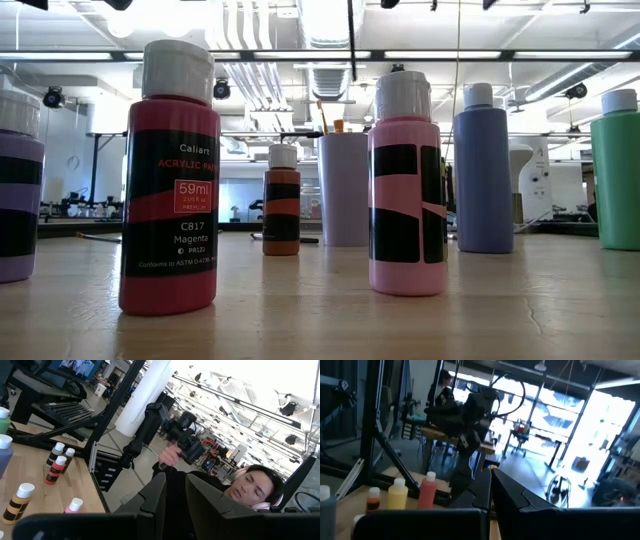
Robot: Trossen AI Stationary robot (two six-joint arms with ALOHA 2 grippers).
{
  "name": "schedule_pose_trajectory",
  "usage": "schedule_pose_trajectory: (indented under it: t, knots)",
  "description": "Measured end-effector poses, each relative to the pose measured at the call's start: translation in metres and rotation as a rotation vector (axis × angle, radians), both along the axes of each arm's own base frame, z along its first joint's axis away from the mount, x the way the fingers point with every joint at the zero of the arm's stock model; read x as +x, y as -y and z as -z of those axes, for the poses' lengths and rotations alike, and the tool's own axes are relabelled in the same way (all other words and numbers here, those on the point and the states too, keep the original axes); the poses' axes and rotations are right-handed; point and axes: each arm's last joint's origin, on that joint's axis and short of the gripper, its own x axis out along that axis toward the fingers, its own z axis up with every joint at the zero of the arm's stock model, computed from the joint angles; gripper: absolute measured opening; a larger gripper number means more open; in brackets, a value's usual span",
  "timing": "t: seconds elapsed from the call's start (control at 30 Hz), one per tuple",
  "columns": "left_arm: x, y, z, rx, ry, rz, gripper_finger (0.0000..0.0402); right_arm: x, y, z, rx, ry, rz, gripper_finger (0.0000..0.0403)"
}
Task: Pick & Place Paint Supplies
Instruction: Put the gold paint brush into the purple cup
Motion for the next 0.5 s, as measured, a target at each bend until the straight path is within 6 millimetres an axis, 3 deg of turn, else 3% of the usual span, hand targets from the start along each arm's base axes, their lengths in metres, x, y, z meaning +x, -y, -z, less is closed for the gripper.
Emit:
schedule_pose_trajectory:
  t: [0.27,0.5]
  knots:
    - [0.000,0.000,0.000,0.000,0.000,0.000,0.0081,-0.006,0.000,0.038,0.013,0.021,0.009,0.0008]
    - [0.000,0.000,0.000,0.000,-0.001,0.000,0.0081,-0.012,-0.001,0.054,0.019,0.072,0.012,0.0008]
